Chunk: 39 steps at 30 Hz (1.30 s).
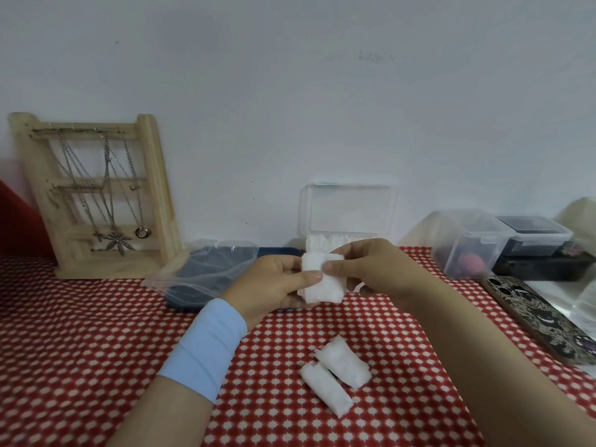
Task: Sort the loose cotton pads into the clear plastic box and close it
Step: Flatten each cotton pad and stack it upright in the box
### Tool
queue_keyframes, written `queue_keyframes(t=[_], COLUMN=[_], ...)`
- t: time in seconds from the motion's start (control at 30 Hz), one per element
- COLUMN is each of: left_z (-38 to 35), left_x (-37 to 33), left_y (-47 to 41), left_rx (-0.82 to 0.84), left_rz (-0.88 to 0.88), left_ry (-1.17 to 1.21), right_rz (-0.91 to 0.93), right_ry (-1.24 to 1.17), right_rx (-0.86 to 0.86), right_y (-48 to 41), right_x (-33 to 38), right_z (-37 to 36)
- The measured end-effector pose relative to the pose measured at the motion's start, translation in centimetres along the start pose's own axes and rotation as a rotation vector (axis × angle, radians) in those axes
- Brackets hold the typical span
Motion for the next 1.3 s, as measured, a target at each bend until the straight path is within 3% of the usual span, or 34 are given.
queue_keyframes(t=[0.1,0.27,0.37,0.47,0.53,0.67,0.73,0.83,1.0,1.3], left_z=[0.7,1.5,1.4,1.3,1.3,1.1,0.7,0.2,0.0,-0.7], left_x=[0.7,1.0,1.1,1.1,1.1,0.9,0.7,0.4,0.6,0.0], left_y=[-0.6,-1.1,-1.1,-1.0,-1.0,-0.9,-0.7,-0.5,-0.5,-0.2], left_rx=[-0.155,-0.229,-0.211,-0.202,-0.214,-0.203,-0.172,-0.141,-0.197,-0.086], left_rz=[-0.013,-0.014,-0.016,-0.012,-0.013,-0.005,0.008,0.000,0.003,0.021], left_ry=[-0.152,-0.145,-0.168,-0.164,-0.152,-0.038,0.083,0.183,0.121,0.211], right_rz=[0.026,-0.244,-0.180,-0.092,-0.039,0.045,0.074,0.081,0.119,0.084], right_ry=[0.257,0.872,0.939,0.883,0.744,0.190,0.060,0.025,-0.038,0.140], right_rx=[-0.018,0.503,0.542,0.564,0.488,0.148,-0.013,-0.091,-0.146,-0.186], right_y=[0.1,1.1,1.2,1.4,1.5,1.0,0.7,0.4,0.4,0.4], right_x=[0.0,-1.0,-1.2,-0.6,-0.2,0.5,0.6,0.3,0.6,0.7], right_z=[0.2,-1.5,-3.0,-2.6,-1.6,0.2,0.5,0.2,0.2,-0.8])
Point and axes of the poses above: each hand's wrist, its own y-axis away from the middle knuckle, its own z-axis out of the back of the hand, x = y × z, the point moved 1 cm from there along -y, towards the middle knuckle, and after that the axes turned 5 degrees about -y, right-handed, at the moved point
